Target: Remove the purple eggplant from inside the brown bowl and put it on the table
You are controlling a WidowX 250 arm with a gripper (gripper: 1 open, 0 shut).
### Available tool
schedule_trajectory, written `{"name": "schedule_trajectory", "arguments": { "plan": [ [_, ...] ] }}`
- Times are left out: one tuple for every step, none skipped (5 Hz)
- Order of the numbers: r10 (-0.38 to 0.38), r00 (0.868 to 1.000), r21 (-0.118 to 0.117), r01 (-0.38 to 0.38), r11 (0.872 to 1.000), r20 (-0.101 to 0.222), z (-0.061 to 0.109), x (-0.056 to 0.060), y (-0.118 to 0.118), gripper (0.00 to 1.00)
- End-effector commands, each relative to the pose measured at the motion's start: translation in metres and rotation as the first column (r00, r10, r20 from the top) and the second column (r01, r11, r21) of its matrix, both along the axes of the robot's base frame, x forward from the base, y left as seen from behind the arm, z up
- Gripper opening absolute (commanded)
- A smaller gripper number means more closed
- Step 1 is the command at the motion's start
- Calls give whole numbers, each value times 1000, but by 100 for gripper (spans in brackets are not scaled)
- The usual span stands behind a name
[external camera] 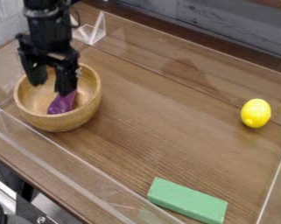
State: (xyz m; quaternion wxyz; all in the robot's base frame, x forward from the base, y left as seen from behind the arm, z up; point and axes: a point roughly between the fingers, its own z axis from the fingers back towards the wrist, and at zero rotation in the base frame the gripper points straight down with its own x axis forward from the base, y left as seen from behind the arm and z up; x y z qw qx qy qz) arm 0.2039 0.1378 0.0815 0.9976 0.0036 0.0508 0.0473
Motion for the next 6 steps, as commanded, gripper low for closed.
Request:
{"name": "schedule_trajectory", "arguments": {
  "plan": [
    [7, 999, 24, -8, 1000, 35, -4, 2, 5, 100],
    [11, 999, 25, -12, 1000, 37, -16, 4, 5, 100],
    [16, 999, 26, -17, 1000, 40, -24, 8, 6, 100],
    [19, 999, 24, -20, 999, 38, -28, 10, 7, 100],
    [22, 999, 24, -23, 999, 35, -31, 10, 7, 100],
    [25, 999, 22, -26, 999, 34, -33, 11, 7, 100]
  ]
}}
